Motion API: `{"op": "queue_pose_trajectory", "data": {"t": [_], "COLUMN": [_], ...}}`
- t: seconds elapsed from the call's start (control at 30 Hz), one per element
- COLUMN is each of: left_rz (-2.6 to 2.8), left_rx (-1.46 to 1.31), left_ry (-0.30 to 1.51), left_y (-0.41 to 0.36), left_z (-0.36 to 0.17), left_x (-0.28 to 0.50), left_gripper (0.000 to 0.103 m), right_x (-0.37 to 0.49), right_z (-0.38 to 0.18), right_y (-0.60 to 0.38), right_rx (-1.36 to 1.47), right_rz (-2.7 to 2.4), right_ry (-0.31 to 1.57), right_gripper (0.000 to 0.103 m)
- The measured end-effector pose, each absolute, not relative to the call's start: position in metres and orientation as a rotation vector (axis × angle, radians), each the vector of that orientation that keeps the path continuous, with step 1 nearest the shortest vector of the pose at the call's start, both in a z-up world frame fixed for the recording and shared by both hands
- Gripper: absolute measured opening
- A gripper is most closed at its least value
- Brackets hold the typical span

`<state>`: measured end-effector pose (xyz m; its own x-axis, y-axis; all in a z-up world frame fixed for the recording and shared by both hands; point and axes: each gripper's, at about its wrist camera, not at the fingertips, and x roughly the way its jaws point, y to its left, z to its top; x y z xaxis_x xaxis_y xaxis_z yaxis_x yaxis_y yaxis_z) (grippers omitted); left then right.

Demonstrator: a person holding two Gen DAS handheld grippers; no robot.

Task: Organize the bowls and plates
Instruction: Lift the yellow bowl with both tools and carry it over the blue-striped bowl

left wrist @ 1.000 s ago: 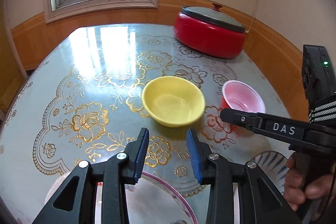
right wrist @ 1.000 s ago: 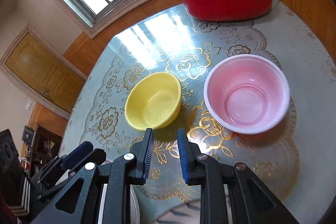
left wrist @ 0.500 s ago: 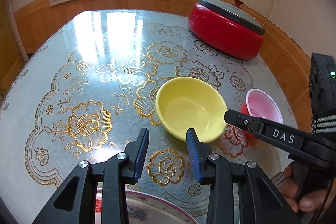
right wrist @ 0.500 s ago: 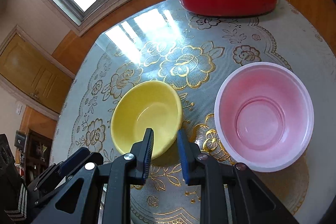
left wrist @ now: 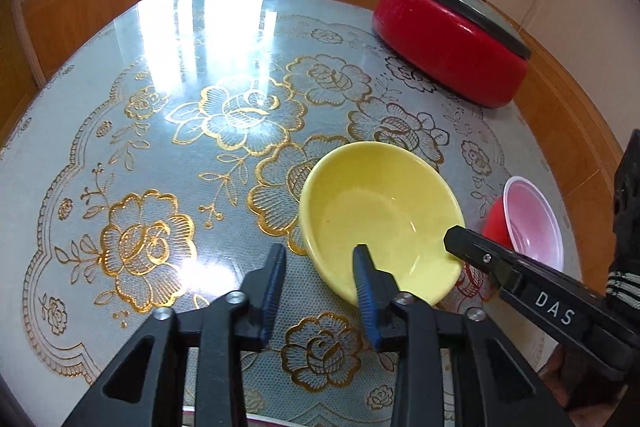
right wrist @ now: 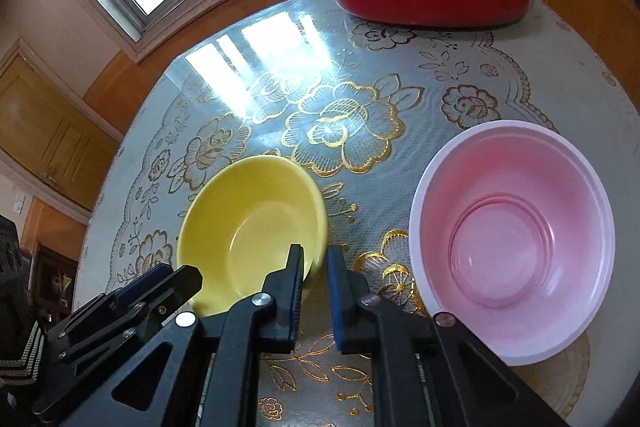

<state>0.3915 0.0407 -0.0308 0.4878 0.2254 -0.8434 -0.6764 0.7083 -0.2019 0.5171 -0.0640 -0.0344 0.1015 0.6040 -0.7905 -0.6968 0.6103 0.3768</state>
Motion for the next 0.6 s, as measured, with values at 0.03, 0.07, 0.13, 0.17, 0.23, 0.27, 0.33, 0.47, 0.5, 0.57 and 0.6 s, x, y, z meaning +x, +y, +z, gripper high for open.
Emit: {"op": "queue_pose_trajectory", "data": {"t": [0.03,0.07,0.13,0.17,0.23,0.27,0.33,0.47,0.5,0.57,0.6], "left_rz": [0.579,0.575,0.569,0.566,0.550,0.541,0.524,0.484,0.472,0.443,0.428], "left_rx": [-0.558,-0.550,-0.539,-0.530,-0.525,-0.519,-0.497,-0.453,-0.441,-0.423,-0.414], "left_ry": [0.907,0.909,0.895,0.889,0.887,0.883,0.868,0.836,0.829,0.820,0.814], "left_y": [0.039,0.037,0.033,0.031,0.026,0.023,0.014,-0.010,-0.016,-0.030,-0.037], "left_z": [-0.031,-0.031,-0.028,-0.026,-0.022,-0.018,-0.009,0.008,0.012,0.019,0.023], "left_x": [0.392,0.392,0.389,0.387,0.382,0.379,0.372,0.358,0.355,0.350,0.346], "left_gripper": [0.026,0.024,0.023,0.023,0.023,0.023,0.023,0.023,0.023,0.023,0.023], "right_x": [0.517,0.515,0.513,0.512,0.511,0.509,0.504,0.494,0.491,0.487,0.485], "right_z": [-0.033,-0.031,-0.027,-0.024,-0.019,-0.015,-0.006,0.010,0.013,0.017,0.019], "right_y": [-0.064,-0.065,-0.069,-0.072,-0.080,-0.084,-0.095,-0.121,-0.127,-0.142,-0.150], "right_rx": [-0.106,-0.112,-0.119,-0.114,-0.100,-0.093,-0.083,-0.071,-0.066,-0.058,-0.055], "right_rz": [0.966,0.970,0.972,0.981,0.992,1.001,1.020,1.033,1.033,1.030,1.031], "right_ry": [1.103,1.097,1.084,1.078,1.078,1.073,1.053,1.018,1.011,1.003,0.998], "right_gripper": [0.009,0.009,0.009,0.009,0.009,0.009,0.009,0.009,0.009,0.009,0.009]}}
